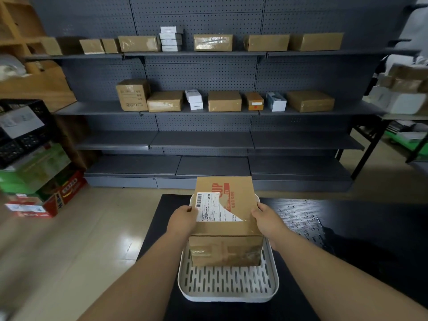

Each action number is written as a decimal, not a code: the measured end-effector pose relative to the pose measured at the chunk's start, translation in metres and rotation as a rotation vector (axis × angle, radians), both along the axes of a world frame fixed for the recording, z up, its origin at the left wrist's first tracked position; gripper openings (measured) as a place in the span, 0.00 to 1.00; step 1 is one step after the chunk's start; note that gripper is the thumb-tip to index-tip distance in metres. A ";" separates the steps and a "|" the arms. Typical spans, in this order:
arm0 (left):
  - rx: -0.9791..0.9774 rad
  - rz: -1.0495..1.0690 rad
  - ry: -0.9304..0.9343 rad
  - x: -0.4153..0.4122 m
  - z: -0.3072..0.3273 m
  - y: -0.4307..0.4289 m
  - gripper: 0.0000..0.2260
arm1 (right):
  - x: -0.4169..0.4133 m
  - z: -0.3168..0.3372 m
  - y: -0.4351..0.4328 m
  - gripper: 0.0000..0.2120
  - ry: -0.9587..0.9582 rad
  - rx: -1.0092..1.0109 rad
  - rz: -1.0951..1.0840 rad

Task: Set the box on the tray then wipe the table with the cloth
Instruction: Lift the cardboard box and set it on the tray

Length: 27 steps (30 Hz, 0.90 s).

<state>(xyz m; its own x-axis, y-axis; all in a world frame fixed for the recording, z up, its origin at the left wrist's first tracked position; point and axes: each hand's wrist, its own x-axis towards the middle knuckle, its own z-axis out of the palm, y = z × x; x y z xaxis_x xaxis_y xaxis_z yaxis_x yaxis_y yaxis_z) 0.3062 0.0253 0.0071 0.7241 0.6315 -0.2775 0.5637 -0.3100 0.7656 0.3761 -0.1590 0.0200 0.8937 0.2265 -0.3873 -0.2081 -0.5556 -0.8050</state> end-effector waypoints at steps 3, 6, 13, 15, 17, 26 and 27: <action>-0.004 -0.003 0.007 0.005 -0.004 0.002 0.15 | 0.004 -0.002 0.001 0.19 0.004 -0.006 -0.001; -0.009 0.004 0.003 0.010 -0.007 0.003 0.15 | 0.009 -0.005 0.002 0.19 0.005 0.001 -0.001; -0.018 0.024 -0.017 0.016 -0.012 0.008 0.15 | 0.014 -0.008 0.008 0.19 -0.001 -0.015 0.007; -0.028 0.029 -0.023 0.017 -0.014 0.009 0.15 | 0.016 -0.009 0.010 0.19 -0.011 -0.017 0.013; -0.035 0.032 -0.029 0.019 -0.014 0.010 0.15 | 0.017 -0.010 0.011 0.19 -0.019 -0.019 0.014; 0.088 -0.014 -0.059 0.017 -0.017 0.009 0.16 | 0.018 -0.014 0.009 0.20 -0.194 -0.093 0.021; 0.115 -0.013 -0.073 0.017 -0.016 0.007 0.17 | 0.018 -0.014 0.010 0.22 -0.231 -0.115 0.015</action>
